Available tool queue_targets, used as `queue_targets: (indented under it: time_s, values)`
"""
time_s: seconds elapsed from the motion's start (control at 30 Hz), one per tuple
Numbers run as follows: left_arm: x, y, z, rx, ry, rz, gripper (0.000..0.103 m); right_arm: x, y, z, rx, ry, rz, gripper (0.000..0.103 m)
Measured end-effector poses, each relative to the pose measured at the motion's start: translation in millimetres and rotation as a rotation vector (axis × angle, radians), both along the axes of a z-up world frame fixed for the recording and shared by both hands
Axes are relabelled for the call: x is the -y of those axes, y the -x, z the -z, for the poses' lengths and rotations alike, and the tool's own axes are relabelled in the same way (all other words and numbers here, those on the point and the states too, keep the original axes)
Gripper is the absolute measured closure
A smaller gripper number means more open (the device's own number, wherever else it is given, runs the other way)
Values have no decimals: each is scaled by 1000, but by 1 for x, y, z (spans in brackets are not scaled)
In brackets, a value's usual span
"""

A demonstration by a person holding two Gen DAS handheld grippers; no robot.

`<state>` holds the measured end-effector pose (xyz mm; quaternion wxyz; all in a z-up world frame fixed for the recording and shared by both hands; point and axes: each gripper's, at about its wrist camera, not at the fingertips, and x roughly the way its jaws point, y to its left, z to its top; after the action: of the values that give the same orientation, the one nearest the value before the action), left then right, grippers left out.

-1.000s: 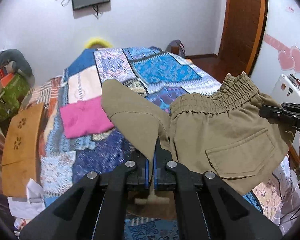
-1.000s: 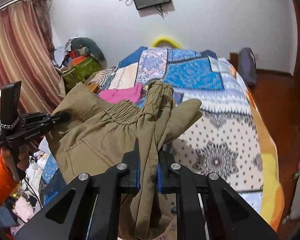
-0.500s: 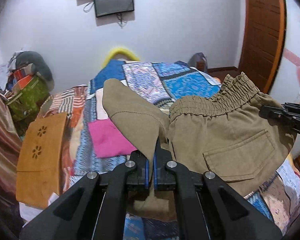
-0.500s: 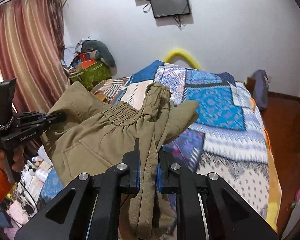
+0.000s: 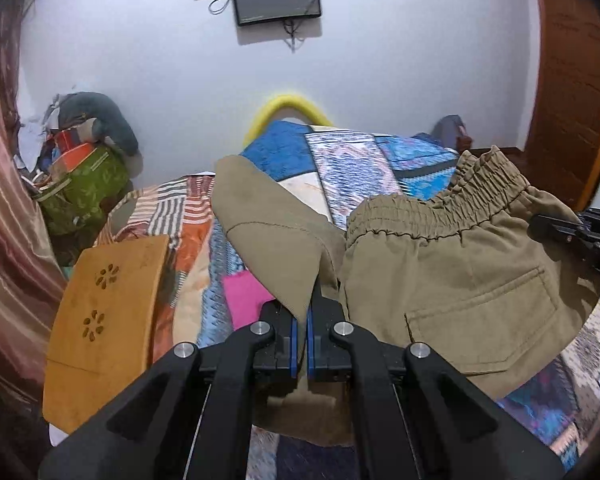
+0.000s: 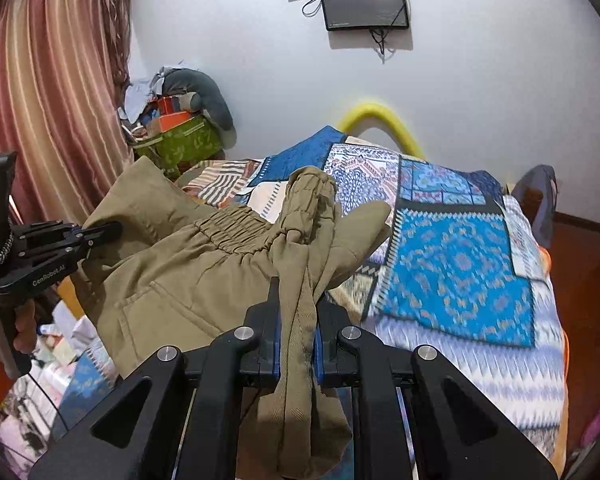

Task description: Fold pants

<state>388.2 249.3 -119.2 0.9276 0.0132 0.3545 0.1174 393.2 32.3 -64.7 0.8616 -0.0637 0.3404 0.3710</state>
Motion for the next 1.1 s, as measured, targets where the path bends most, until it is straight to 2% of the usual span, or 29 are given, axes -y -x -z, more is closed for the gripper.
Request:
queue_targets:
  time_s: [0.17, 0.33, 0.43, 0.53, 0.63, 0.7, 0.77, 0.83, 0.93, 1.03, 1.1]
  values:
    - [-29, -32, 25, -17, 12, -43, 100, -34, -24, 18, 19, 33, 2, 93]
    - [-59, -60, 75, -71, 55, -76, 100, -63, -45, 56, -5, 103, 2, 93]
    - [-72, -73, 116, -150, 52, -85, 99, -77, -53, 87, -21, 180, -15, 93]
    - [-86, -83, 156, -264, 54, -106, 99, -84, -61, 116, -77, 235, -12, 93]
    - [-103, -83, 185, -341, 115, -113, 96, -81, -68, 126, -158, 251, -18, 93]
    - [-113, -80, 194, -364, 154, -133, 93, -79, -71, 128, -171, 286, -37, 92]
    - [-117, -77, 197, -378, 167, -152, 91, -79, -70, 131, -195, 336, -47, 89]
    - [-120, -73, 198, -390, 168, -166, 89, -73, -72, 134, -219, 341, -45, 86]
    - [-118, -66, 193, -397, 136, -167, 86, -60, -69, 131, -241, 326, -25, 76]
    - [-114, -57, 185, -421, 86, -171, 85, -56, -67, 125, -215, 345, -5, 65]
    - [-111, -48, 178, -433, 77, -173, 85, -51, -61, 116, -205, 345, 1, 65]
